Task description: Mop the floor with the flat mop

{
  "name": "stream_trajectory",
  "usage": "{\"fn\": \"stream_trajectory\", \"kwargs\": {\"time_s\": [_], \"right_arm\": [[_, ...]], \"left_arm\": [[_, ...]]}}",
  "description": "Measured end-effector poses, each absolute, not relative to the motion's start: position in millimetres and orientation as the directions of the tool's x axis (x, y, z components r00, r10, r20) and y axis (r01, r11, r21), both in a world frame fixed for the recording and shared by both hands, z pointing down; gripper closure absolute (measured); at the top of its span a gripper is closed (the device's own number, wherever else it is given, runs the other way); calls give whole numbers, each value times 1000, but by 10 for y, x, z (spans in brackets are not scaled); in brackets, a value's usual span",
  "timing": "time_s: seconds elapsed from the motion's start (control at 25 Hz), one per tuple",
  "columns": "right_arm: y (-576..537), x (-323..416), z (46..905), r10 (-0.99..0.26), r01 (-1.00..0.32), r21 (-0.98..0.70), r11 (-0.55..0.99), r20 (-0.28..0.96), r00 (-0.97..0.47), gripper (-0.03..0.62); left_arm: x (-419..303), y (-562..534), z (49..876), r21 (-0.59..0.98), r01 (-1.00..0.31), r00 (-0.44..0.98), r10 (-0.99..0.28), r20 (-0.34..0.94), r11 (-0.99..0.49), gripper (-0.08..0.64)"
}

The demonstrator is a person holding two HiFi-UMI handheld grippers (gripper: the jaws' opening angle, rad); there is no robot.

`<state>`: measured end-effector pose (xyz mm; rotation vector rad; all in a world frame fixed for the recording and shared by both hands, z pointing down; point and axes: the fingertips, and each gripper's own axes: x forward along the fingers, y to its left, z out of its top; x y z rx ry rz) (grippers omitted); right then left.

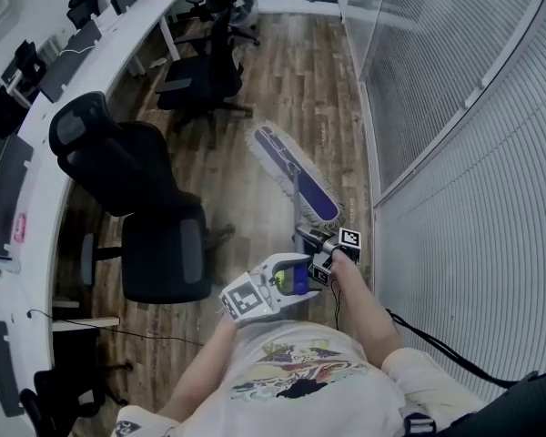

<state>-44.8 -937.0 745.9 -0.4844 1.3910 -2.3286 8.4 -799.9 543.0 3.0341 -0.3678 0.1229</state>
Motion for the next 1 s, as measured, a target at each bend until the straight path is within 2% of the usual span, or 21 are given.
{"fn": "stream_trajectory", "kwargs": {"time_s": [0.56,1.0], "right_arm": [[-11247,-859,7419,-514,133,-896,-424,117,-850,414],[-11667,-889,7466,-514,145,-900,-411,97,-852,414]], "left_arm": [[-404,-9854,5456,90,-203,974,-192,118,-975,290],[-439,-10235,5476,78,-180,977,-168,132,-981,290]]}}
